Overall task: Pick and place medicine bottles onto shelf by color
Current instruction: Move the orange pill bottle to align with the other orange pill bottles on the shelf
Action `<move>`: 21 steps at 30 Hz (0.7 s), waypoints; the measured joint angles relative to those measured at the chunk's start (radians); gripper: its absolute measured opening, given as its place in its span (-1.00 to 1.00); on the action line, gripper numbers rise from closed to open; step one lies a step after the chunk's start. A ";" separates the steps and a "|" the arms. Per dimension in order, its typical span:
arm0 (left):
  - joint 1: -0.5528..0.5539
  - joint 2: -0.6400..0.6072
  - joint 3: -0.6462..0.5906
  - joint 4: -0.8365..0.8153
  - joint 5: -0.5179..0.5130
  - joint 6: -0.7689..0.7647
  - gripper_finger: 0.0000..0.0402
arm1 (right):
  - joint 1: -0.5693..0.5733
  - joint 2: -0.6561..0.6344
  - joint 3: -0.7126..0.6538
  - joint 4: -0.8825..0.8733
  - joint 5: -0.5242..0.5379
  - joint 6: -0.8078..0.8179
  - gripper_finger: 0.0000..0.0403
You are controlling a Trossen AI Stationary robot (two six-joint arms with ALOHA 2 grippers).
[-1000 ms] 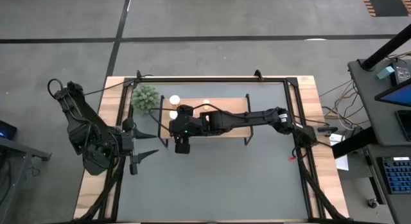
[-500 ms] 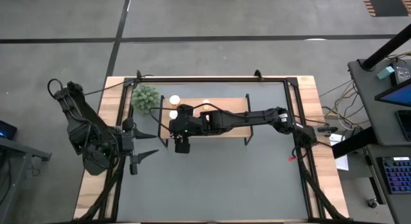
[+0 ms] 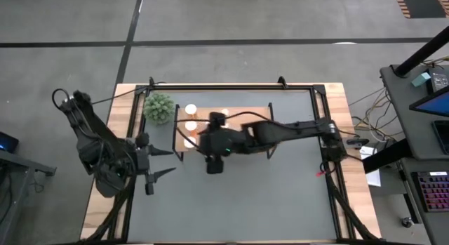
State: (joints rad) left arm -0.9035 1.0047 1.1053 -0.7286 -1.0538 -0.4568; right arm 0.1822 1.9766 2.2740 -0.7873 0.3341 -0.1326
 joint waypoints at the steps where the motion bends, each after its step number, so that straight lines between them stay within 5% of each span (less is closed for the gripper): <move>1: 0.000 0.014 0.000 0.006 0.000 -0.001 0.04 | 0.019 -0.018 -0.005 -0.020 0.034 0.001 0.15; 11: 0.001 0.154 0.003 0.204 0.001 0.132 0.04 | 0.218 -0.258 -0.330 -0.076 0.139 0.146 -0.08; 21: 0.039 0.195 0.001 0.328 0.042 0.203 0.04 | 0.257 -0.565 -0.957 0.478 0.131 0.028 -0.15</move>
State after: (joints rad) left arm -0.8642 1.1995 1.1065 -0.4003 -1.0123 -0.2537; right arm 0.4389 1.4118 1.3171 -0.3093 0.4649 -0.1049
